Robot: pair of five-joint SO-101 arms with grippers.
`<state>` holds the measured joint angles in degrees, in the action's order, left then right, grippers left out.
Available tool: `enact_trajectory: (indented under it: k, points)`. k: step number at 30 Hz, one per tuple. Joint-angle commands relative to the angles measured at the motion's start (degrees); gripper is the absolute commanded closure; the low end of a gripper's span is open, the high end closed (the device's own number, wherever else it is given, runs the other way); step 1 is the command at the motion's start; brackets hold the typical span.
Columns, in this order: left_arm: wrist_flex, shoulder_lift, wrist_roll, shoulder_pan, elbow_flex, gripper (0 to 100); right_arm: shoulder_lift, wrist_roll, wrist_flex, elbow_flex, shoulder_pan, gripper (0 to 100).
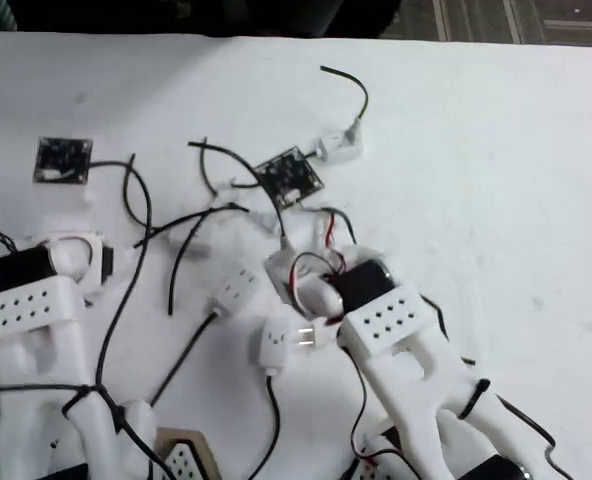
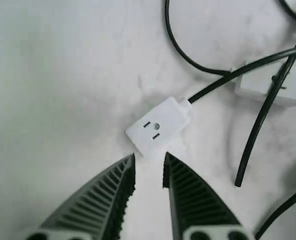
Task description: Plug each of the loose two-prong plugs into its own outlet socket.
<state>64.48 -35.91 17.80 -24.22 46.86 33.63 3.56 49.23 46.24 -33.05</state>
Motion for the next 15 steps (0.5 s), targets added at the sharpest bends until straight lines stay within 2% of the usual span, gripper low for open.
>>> enact_trajectory:
  k: [1, 5, 10, 15]
  points:
    - [-5.0, -1.8, -0.3, -0.4, 5.0, 89, 1.9, -0.4, -9.3, 3.3, 0.0, 98.2]
    - [-11.2, -1.8, 0.0, -0.4, 10.5, 89, 1.8, -0.1, -19.5, 9.6, -3.8, 98.2]
    - [-11.4, -1.6, 0.0, -0.5, 11.1, 89, 0.1, 0.1, -27.4, 13.6, -8.6, 98.2]
    - [-11.4, -1.5, 0.0, -0.5, 11.2, 89, -10.2, 0.2, -33.5, 12.4, -9.0, 98.2]
